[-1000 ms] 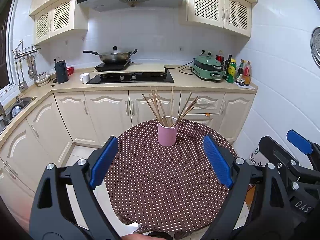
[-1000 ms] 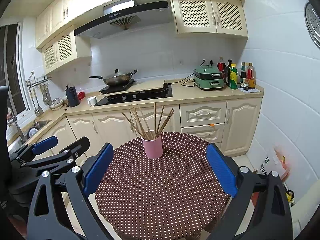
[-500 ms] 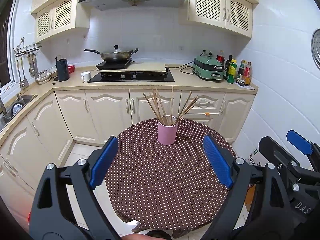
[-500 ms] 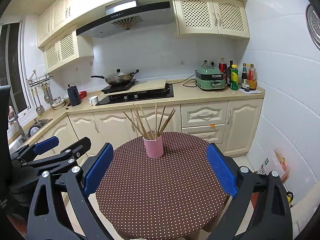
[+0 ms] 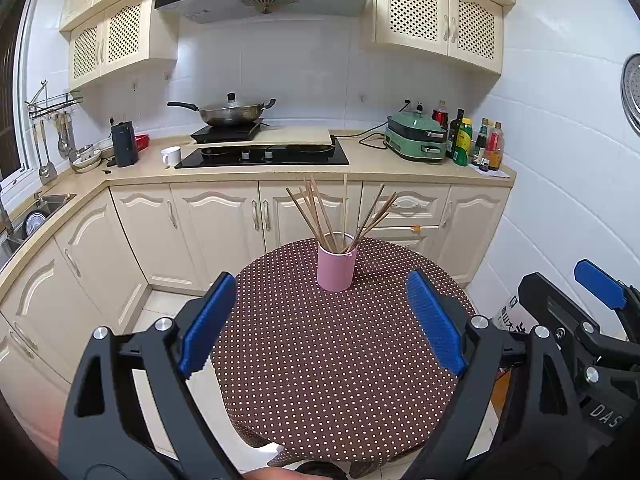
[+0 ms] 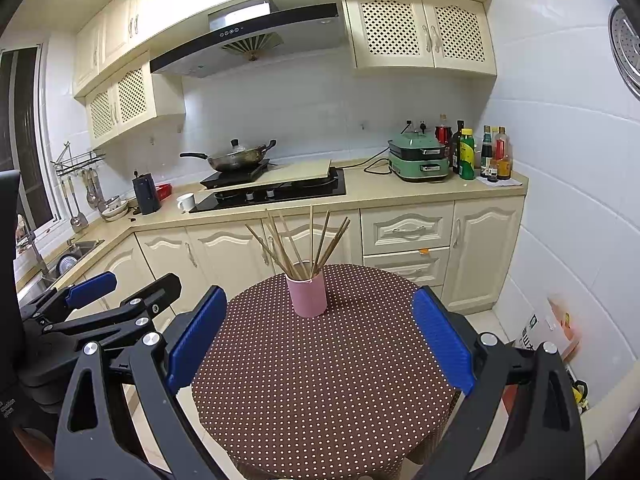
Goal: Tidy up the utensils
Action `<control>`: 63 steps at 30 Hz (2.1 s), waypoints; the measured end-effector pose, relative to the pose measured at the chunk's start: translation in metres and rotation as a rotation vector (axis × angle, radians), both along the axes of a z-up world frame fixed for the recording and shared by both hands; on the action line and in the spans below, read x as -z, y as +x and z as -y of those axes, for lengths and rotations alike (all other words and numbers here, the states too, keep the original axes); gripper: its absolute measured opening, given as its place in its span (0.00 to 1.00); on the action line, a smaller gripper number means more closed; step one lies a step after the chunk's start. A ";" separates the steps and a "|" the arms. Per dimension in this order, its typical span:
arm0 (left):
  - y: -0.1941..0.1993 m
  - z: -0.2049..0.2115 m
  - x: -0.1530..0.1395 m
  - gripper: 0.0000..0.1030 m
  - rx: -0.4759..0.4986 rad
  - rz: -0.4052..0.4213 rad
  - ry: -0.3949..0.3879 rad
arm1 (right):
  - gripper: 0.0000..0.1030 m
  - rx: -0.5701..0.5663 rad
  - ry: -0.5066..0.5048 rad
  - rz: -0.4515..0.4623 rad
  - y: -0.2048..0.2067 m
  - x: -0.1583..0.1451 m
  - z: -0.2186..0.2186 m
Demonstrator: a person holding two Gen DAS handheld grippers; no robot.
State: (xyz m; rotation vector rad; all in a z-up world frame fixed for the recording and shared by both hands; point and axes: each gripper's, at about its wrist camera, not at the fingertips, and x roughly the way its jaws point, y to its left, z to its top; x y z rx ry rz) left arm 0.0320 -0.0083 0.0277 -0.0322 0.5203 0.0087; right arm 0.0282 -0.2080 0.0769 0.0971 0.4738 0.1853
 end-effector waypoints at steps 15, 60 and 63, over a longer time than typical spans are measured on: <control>-0.003 0.001 -0.001 0.83 0.005 -0.004 0.003 | 0.88 0.017 -0.010 0.007 -0.005 -0.004 -0.001; -0.001 -0.005 0.001 0.83 -0.016 -0.012 0.004 | 0.91 0.042 -0.014 0.024 -0.005 -0.004 -0.007; 0.002 -0.006 0.000 0.83 -0.011 -0.019 -0.003 | 0.91 0.047 -0.020 0.028 -0.005 -0.005 -0.008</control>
